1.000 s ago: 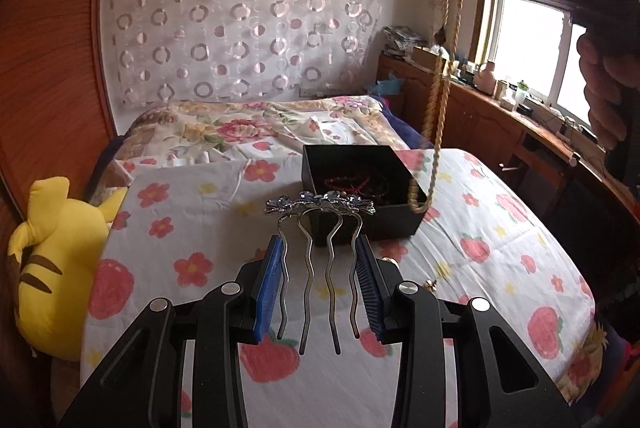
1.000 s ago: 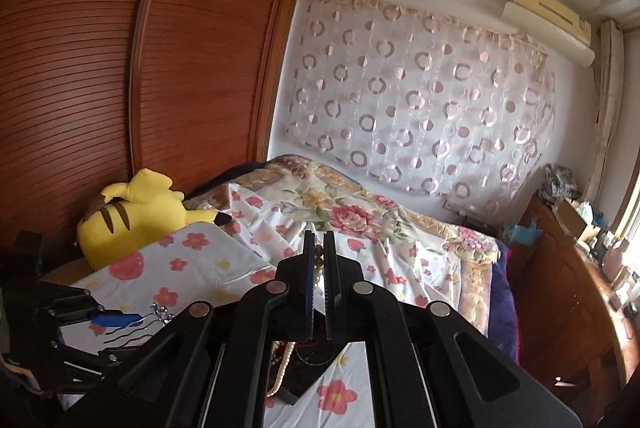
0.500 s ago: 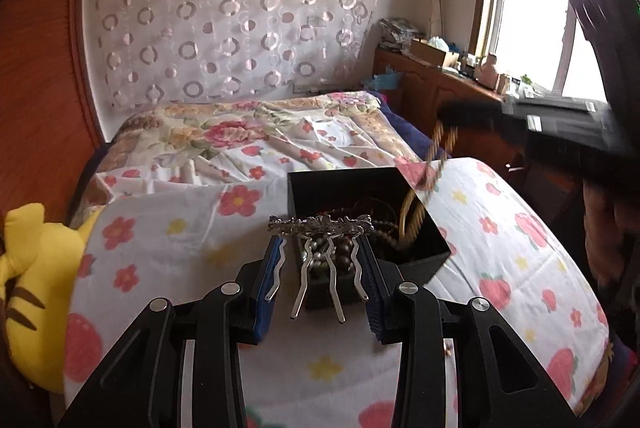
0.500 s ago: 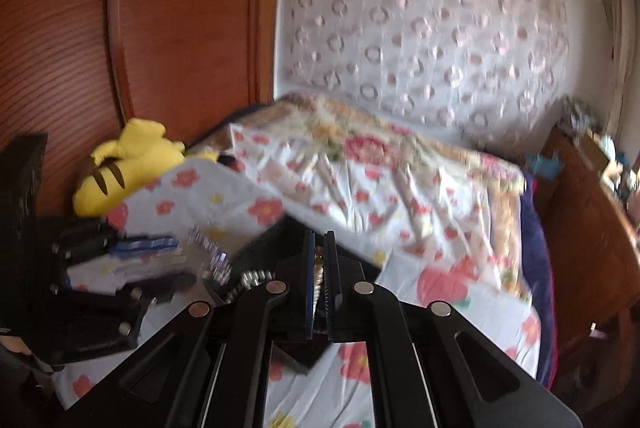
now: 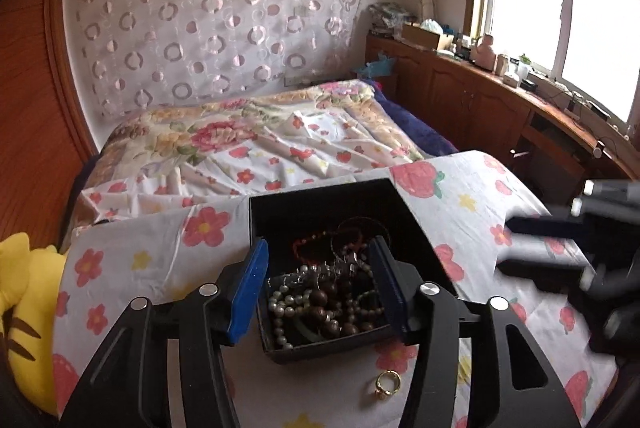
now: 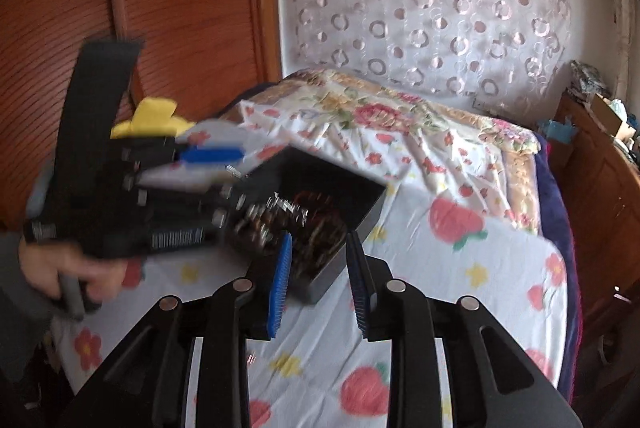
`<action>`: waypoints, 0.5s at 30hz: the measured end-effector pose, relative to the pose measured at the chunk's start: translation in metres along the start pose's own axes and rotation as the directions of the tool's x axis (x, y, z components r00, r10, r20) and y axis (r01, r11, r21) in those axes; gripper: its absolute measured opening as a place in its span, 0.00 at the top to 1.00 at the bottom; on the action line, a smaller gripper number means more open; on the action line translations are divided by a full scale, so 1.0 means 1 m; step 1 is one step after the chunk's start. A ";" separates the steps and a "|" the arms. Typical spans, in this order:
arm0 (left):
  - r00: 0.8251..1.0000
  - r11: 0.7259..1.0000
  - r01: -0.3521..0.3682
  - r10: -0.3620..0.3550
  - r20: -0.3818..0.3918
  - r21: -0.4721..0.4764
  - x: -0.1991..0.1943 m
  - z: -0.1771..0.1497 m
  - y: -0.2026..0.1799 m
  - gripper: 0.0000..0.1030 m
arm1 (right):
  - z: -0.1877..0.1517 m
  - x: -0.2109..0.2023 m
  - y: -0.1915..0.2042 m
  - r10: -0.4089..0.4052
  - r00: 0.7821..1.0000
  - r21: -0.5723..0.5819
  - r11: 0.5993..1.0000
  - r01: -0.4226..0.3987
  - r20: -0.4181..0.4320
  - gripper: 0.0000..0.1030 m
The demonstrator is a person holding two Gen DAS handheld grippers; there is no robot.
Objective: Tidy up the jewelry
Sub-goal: 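Grasp the gold ring with the left tool while the right grasps the gold flower earring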
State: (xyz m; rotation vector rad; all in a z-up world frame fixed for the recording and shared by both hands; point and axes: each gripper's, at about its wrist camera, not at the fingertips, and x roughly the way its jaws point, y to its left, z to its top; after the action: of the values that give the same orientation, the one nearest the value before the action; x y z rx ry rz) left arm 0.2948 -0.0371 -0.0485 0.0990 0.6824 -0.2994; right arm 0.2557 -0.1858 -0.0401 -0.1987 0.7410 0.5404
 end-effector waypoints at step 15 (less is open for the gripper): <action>0.999 1.000 0.026 -0.026 -0.045 0.002 -0.035 -0.071 0.002 0.45 | -0.072 0.034 0.051 0.076 0.985 -0.052 0.995 -0.085 -0.158 0.70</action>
State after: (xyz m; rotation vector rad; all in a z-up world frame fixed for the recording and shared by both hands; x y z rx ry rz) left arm 0.2269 -0.0139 -0.0811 0.0994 0.7284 -0.3233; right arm 0.2070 -0.1550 -0.1152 -0.2686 0.8888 0.6286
